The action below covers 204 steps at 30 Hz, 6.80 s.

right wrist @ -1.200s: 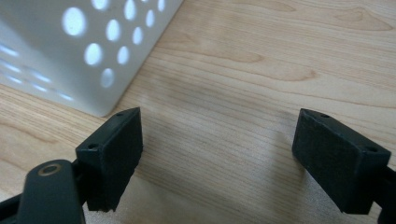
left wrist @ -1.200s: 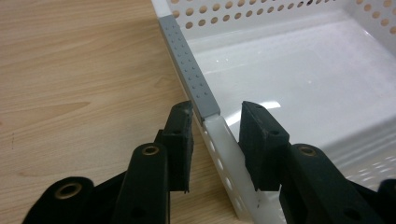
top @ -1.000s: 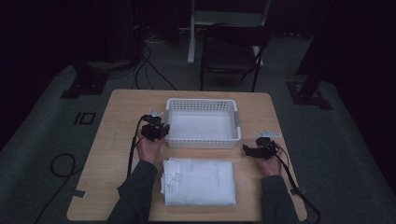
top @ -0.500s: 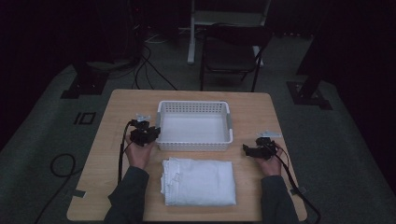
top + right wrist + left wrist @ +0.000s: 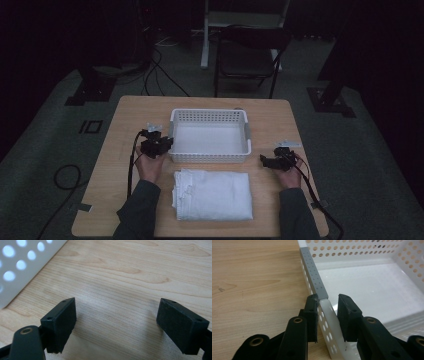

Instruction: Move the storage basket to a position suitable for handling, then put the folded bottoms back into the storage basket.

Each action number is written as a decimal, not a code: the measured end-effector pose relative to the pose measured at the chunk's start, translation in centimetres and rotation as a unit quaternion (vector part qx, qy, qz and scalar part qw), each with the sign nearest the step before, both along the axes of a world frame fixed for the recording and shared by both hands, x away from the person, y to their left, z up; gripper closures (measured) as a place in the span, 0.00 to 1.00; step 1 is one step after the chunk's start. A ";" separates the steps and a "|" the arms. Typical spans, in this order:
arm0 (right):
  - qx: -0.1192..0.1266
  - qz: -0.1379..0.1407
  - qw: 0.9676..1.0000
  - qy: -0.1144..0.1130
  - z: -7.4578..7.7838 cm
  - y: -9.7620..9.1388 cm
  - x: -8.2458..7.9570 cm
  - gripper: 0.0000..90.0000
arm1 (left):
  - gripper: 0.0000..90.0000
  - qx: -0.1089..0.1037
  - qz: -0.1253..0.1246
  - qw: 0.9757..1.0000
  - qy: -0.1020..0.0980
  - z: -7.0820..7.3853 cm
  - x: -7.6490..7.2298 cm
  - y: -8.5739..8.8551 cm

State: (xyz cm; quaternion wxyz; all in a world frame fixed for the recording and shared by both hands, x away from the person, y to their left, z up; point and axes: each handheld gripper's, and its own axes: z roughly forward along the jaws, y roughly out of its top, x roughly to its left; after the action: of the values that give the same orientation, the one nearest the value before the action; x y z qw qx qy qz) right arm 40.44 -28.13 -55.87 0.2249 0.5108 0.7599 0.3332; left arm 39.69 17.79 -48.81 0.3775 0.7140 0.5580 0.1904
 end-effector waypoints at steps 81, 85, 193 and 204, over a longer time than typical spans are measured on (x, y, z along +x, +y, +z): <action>0.009 0.125 0.991 -0.055 4.5 7.8 -15.1 0.36 | 0.31 -0.023 -0.140 0.989 -0.051 -1.3 -16.0 -3.4; 0.018 0.141 0.989 -0.032 3.9 8.2 -16.6 0.37 | 0.31 -0.030 -0.147 0.988 -0.031 -2.3 -16.7 -3.2; 0.226 0.114 0.958 0.131 0.4 9.7 -6.0 0.46 | 0.26 -0.115 -0.130 0.979 0.103 -6.0 -5.9 -3.1; 0.214 0.137 0.962 0.100 0.9 9.9 -6.7 0.76 | 0.56 -0.116 -0.137 0.982 0.063 -5.6 -7.3 -3.4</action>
State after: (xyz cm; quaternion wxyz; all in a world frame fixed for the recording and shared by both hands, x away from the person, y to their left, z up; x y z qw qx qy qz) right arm 33.72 -18.25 -54.93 -0.0149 0.4685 0.7522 0.4631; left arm 32.42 14.36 -54.44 0.4444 0.7456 0.4959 0.0261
